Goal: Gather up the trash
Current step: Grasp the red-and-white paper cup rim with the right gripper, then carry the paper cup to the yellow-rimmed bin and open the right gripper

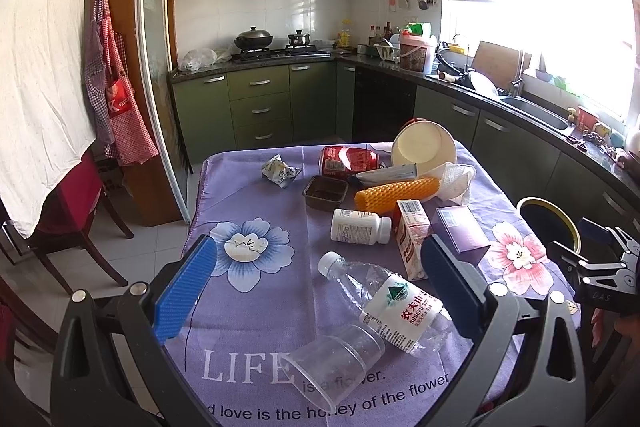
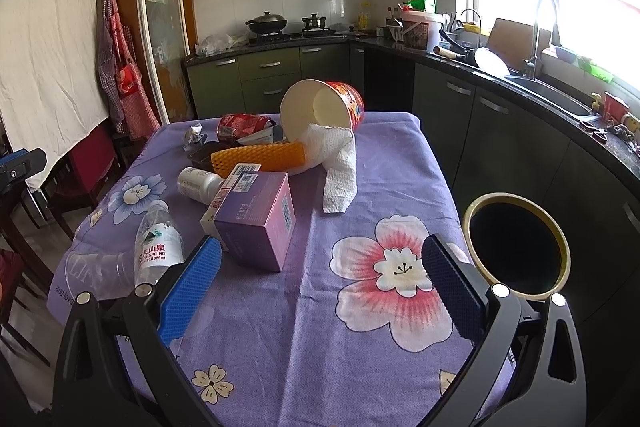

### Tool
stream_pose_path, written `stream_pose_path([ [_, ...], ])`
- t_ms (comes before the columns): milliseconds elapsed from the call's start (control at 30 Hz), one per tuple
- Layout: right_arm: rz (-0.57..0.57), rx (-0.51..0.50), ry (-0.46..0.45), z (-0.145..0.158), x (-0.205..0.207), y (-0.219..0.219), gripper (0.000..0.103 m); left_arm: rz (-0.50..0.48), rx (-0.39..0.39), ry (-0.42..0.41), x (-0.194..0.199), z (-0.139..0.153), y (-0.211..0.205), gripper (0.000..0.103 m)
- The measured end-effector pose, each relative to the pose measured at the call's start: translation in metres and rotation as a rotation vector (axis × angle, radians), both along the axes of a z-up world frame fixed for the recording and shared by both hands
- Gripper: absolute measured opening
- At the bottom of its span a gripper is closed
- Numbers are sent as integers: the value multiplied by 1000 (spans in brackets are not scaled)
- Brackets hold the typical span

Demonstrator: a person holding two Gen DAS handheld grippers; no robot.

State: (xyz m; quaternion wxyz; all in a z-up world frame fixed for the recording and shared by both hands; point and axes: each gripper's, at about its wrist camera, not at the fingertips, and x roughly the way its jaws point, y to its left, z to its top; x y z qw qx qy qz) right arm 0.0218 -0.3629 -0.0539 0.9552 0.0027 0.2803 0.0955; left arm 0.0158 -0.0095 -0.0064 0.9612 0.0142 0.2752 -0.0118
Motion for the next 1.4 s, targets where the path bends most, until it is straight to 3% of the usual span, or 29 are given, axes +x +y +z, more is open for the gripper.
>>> stream_pose_path([
  [133, -4, 11, -67, 16, 34, -4, 99, -20, -12, 8, 26, 4, 6, 97],
  [233, 31, 8, -46, 23, 77, 0, 99, -17, -1, 6, 51, 6, 11, 97],
  [333, 42, -56, -42, 23, 124, 13, 84, -12, 19, 7, 79, 7, 15, 97],
  [367, 41, -80, -37, 21, 140, 18, 72, -12, 23, 10, 90, 6, 16, 97],
  [433, 45, -110, -14, 14, 174, 27, 59, -12, 28, 17, 112, 4, 18, 97],
  [567, 33, -162, 34, -4, 237, 45, 46, -23, 39, 36, 150, -5, 18, 97],
  [833, -42, -226, 87, -34, 326, 61, 44, -57, 32, 70, 190, -24, 17, 97],
  [967, -94, -250, 95, -42, 352, 60, 15, -63, 14, 88, 198, -32, 23, 97],
  [1200, -129, -160, 143, -22, 388, 32, 4, -60, 12, 91, 200, -34, 28, 97],
  [1400, -145, 48, 244, 21, 394, -31, 5, -65, 16, 59, 183, -22, 28, 97],
])
